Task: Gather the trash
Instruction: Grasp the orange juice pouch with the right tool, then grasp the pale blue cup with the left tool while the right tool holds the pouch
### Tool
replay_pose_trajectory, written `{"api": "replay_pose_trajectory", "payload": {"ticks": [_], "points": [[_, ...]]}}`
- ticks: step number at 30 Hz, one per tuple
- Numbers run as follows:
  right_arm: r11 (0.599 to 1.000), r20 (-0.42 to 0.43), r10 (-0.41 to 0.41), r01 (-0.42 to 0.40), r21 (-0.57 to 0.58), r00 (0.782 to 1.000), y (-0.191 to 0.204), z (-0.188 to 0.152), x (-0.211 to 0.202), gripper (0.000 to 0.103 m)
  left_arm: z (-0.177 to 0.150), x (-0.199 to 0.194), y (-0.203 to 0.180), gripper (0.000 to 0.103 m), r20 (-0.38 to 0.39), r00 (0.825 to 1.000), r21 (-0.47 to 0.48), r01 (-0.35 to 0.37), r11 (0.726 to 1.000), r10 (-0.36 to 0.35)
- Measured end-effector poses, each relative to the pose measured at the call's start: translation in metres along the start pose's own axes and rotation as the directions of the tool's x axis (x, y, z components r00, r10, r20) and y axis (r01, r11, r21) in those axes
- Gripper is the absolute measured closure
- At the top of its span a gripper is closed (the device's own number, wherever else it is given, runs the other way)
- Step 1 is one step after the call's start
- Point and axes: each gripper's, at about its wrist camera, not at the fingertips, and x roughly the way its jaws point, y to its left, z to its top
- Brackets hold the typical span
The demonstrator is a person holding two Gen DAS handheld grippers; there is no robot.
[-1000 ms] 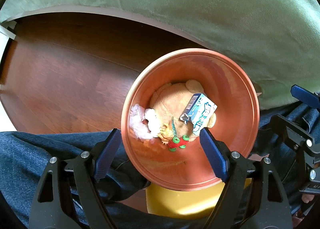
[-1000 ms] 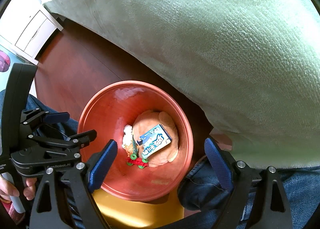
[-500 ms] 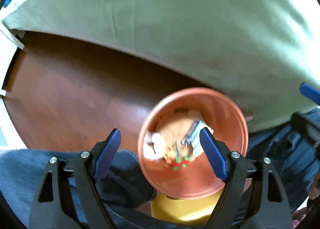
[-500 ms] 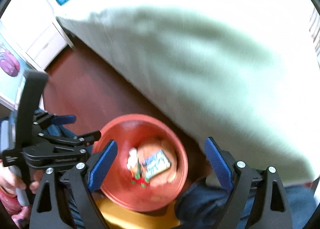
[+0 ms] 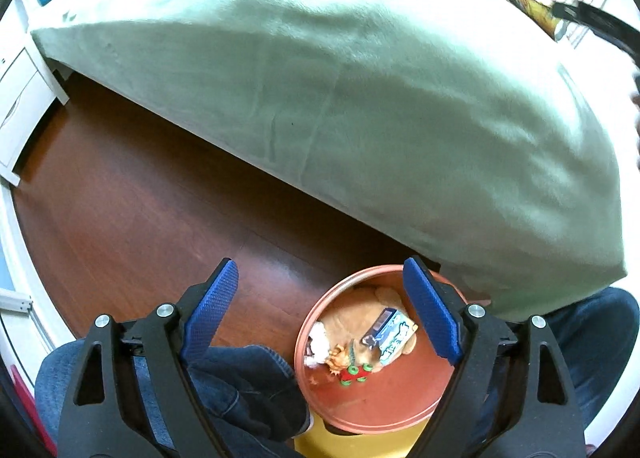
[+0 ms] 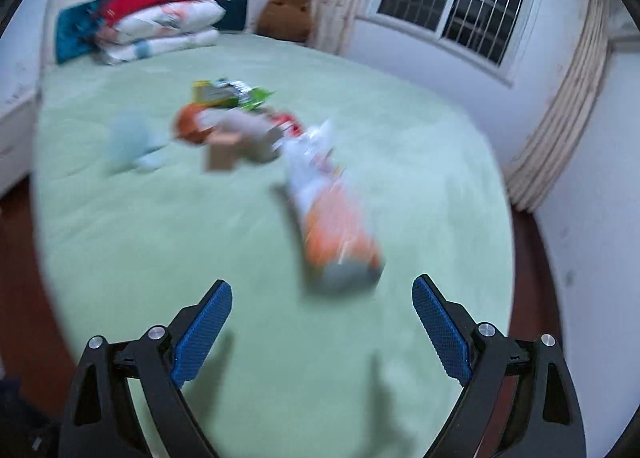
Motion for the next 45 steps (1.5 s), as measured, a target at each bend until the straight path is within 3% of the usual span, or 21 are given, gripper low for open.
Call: {"api": "replay_pose_trajectory", "payload": {"ticks": [4, 5, 6, 8, 18, 27, 33, 40, 45], "points": [[0.999, -0.114, -0.04, 0.039, -0.015, 0.993, 0.002, 0.03, 0.054, 0.013, 0.002, -0.006, 0.004, 0.02, 0.008, 1.0, -0.027, -0.003, 1.0, 0.003], [0.999, -0.138, -0.045, 0.042, -0.02, 0.989, 0.001, 0.03, 0.062, 0.024, 0.003, -0.007, 0.006, 0.02, 0.009, 1.0, -0.031, -0.004, 1.0, 0.004], [0.999, -0.172, -0.04, 0.038, -0.017, 0.984, 0.001, 0.032, 0.07, 0.051, 0.004, -0.008, 0.006, 0.02, 0.011, 1.0, -0.035, -0.006, 0.999, 0.006], [1.0, -0.226, -0.008, 0.014, 0.025, 0.974, -0.004, 0.027, 0.075, 0.054, 0.005, -0.009, 0.008, 0.02, 0.018, 1.0, -0.043, -0.008, 0.999, 0.009], [0.994, -0.137, 0.091, -0.082, 0.069, 0.986, -0.02, 0.016, 0.022, 0.057, 0.009, -0.01, 0.004, 0.02, 0.029, 0.999, -0.047, 0.016, 0.999, -0.014], [0.965, -0.054, 0.227, -0.217, 0.149, 0.972, -0.042, -0.015, -0.032, 0.057, 0.022, -0.016, -0.005, 0.02, 0.051, 0.999, -0.014, 0.013, 1.0, -0.012], [0.944, -0.008, 0.296, -0.291, 0.154, 0.955, -0.043, -0.05, -0.072, 0.057, 0.072, -0.037, -0.005, 0.02, 0.143, 0.989, -0.009, 0.051, 0.999, -0.049], [0.935, 0.028, 0.313, -0.313, 0.165, 0.949, -0.032, -0.095, -0.111, 0.057, 0.17, -0.049, -0.008, 0.02, 0.298, 0.953, -0.004, 0.05, 0.999, -0.046], [0.925, 0.041, 0.332, -0.334, 0.181, 0.942, -0.026, -0.117, -0.128, 0.057, 0.237, -0.03, -0.014, 0.02, 0.293, 0.956, -0.03, 0.028, 0.999, -0.018]]}}
